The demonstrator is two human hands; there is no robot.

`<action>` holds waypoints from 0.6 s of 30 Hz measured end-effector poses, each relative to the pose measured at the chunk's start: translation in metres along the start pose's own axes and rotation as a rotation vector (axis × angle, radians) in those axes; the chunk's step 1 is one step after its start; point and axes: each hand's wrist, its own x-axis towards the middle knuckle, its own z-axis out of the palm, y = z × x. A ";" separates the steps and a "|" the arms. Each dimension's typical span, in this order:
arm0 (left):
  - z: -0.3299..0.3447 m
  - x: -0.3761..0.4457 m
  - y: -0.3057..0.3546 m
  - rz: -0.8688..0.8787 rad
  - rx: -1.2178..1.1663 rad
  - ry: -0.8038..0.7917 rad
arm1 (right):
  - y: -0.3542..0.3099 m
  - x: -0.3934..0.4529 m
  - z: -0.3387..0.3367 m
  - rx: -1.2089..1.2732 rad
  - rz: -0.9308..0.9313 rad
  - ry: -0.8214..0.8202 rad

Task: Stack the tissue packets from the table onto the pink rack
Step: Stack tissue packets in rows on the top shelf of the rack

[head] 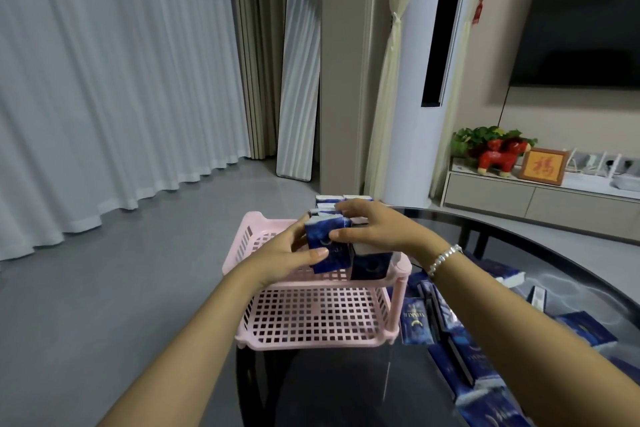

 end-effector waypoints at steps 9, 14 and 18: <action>0.012 -0.001 0.006 -0.101 0.427 -0.066 | 0.000 -0.008 0.002 -0.227 -0.080 -0.060; 0.021 0.001 0.014 -0.120 0.566 -0.123 | 0.002 -0.010 0.010 -0.368 -0.114 -0.057; 0.027 0.004 0.015 -0.126 0.590 -0.095 | 0.004 -0.016 0.009 -0.284 -0.121 -0.052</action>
